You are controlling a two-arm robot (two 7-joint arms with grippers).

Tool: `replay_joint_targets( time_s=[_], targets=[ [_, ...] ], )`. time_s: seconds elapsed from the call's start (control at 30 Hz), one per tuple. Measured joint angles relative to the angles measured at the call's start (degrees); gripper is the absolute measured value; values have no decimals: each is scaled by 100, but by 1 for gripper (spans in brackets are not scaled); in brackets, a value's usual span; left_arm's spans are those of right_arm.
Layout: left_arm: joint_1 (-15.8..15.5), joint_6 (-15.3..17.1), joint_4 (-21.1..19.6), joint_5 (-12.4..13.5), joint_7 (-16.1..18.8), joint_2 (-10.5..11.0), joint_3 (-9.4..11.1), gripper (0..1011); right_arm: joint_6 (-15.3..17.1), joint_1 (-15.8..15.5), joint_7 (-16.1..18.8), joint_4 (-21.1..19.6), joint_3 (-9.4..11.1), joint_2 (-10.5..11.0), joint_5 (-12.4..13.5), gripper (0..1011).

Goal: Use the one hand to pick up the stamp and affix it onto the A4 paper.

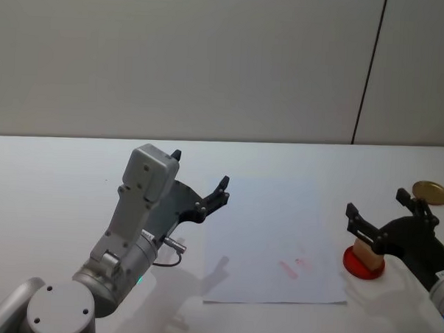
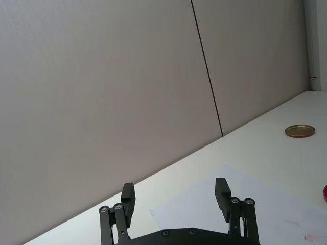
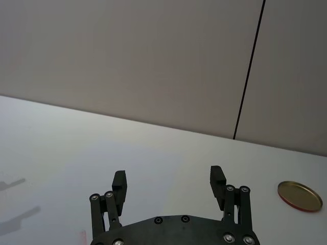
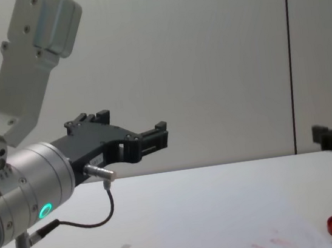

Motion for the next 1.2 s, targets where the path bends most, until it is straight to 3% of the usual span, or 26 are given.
replay_joint_targets(
  time_s=[0.57,1.0,1.2],
  targets=[
    [0,0,0,0,0,0,0,993,354,279,856,784,152,203,33,1001],
    [0,0,0,0,0,0,0,993,511,392,1168,1143,149,231,-53,1001],
    [0,0,0,0,0,0,0,993,539,444,1253,1254,130,224,-102,845]
  ],
)
